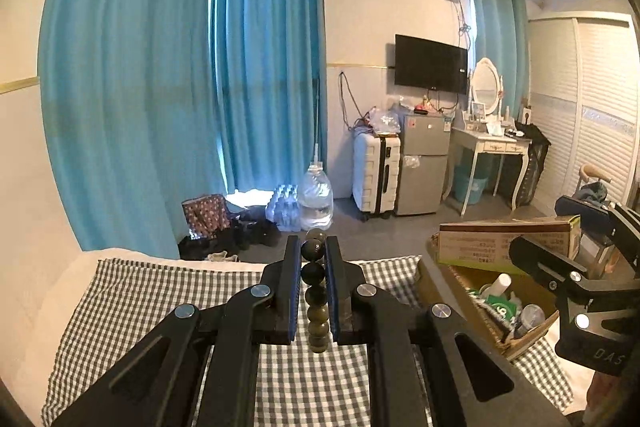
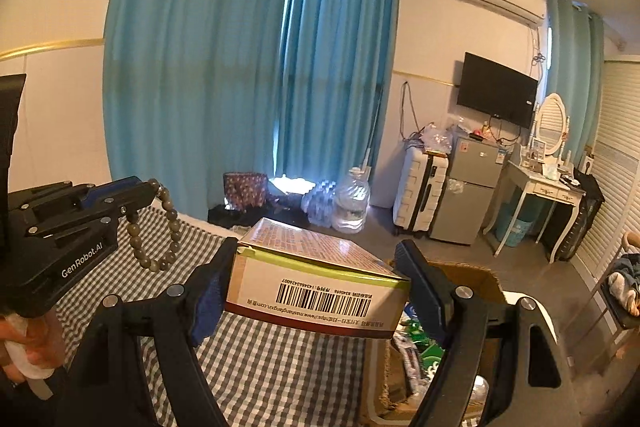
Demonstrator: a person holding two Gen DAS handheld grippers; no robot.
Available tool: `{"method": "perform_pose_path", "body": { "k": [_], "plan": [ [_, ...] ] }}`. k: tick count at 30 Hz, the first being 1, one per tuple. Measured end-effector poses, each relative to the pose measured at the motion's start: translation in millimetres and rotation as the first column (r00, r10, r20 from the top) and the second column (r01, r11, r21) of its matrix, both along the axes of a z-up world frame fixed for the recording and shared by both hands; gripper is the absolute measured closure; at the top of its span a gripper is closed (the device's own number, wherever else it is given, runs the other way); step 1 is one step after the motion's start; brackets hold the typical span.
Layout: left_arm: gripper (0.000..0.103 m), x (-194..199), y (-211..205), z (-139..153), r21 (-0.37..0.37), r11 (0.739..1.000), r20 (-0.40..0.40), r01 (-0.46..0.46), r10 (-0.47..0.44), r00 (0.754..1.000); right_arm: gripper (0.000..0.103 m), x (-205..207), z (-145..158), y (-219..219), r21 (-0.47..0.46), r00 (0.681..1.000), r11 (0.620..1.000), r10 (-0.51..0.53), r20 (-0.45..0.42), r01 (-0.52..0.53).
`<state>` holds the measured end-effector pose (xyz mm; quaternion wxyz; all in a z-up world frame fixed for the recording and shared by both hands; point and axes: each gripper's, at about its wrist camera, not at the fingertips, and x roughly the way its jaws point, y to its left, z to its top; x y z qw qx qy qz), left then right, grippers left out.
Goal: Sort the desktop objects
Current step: 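Lift the product box and bracelet and carry both over the cardboard box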
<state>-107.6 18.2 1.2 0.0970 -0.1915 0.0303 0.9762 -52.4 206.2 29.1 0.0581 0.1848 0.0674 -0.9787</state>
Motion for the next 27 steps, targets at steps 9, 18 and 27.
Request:
{"method": "perform_pose_path", "body": {
  "k": [9, 18, 27],
  "plan": [
    [0.092, 8, 30, 6, 0.011, 1.000, -0.020, -0.005, 0.005, 1.000, 0.025, 12, 9, 36, -0.021, 0.999, 0.999, -0.047, -0.027, 0.047],
    [0.092, 16, 74, 10, 0.019, 0.999, -0.026, 0.047, -0.047, 0.999, 0.024, 33, 17, 72, -0.029, 0.993, 0.994, -0.106, -0.048, 0.105],
    [0.092, 22, 131, 14, 0.020, 0.990, -0.025, 0.140, -0.139, 0.990, 0.024, 47, 24, 122, -0.033, 0.982, 0.983, -0.180, -0.056, 0.178]
  ]
}}
